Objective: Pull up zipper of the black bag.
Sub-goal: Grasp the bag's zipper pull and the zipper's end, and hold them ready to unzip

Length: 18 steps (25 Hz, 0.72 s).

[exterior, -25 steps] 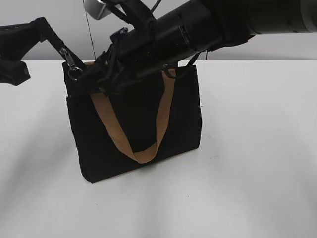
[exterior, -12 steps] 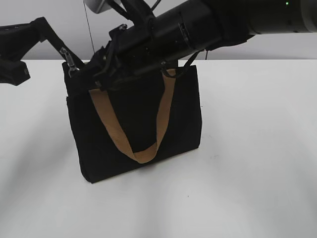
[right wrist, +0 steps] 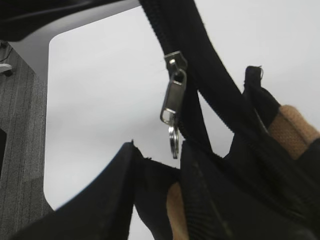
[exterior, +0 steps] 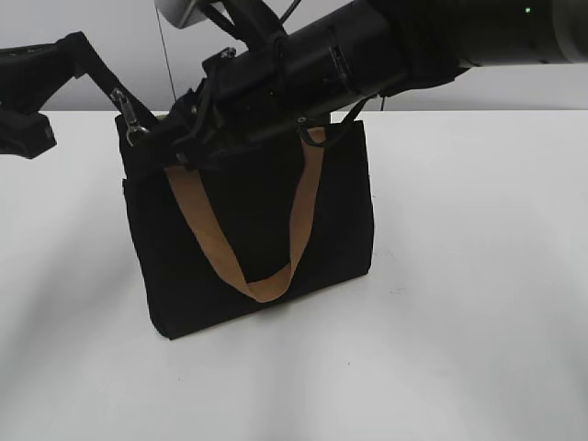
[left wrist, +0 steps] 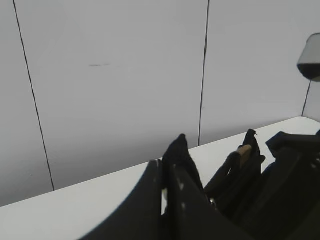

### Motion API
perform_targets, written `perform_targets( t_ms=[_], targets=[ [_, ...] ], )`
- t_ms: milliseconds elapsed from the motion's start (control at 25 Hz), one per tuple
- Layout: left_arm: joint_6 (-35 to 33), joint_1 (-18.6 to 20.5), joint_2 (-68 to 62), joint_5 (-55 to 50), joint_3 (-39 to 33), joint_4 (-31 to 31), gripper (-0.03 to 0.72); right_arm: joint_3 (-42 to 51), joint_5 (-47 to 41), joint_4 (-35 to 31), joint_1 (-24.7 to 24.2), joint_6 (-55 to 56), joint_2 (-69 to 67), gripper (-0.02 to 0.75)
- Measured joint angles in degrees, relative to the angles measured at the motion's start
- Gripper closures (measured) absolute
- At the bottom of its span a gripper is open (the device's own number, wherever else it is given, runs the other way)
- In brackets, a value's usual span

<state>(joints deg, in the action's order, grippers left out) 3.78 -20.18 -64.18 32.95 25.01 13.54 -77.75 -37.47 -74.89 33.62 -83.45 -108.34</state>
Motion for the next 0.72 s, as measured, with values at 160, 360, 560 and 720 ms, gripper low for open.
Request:
perform_targets(
  t_ms=[160,360,560,720],
  targets=[
    [0.0,0.0,0.0,0.0,0.0,0.0,0.686,0.0,-0.7,-0.1,0.0,0.0,-1.1,0.494],
    [0.0,0.0,0.0,0.0,0.0,0.0,0.686,0.0,-0.8,-2.7,0.0,0.0,-1.3,0.494],
    [0.0,0.0,0.0,0.0,0.0,0.0,0.686,0.0,-0.1,-4.3,0.0,0.0,-1.3,0.496],
    [0.0,0.0,0.0,0.0,0.0,0.0,0.686,0.0,0.3,-4.6,0.0,0.0,-1.3,0.622]
  ],
)
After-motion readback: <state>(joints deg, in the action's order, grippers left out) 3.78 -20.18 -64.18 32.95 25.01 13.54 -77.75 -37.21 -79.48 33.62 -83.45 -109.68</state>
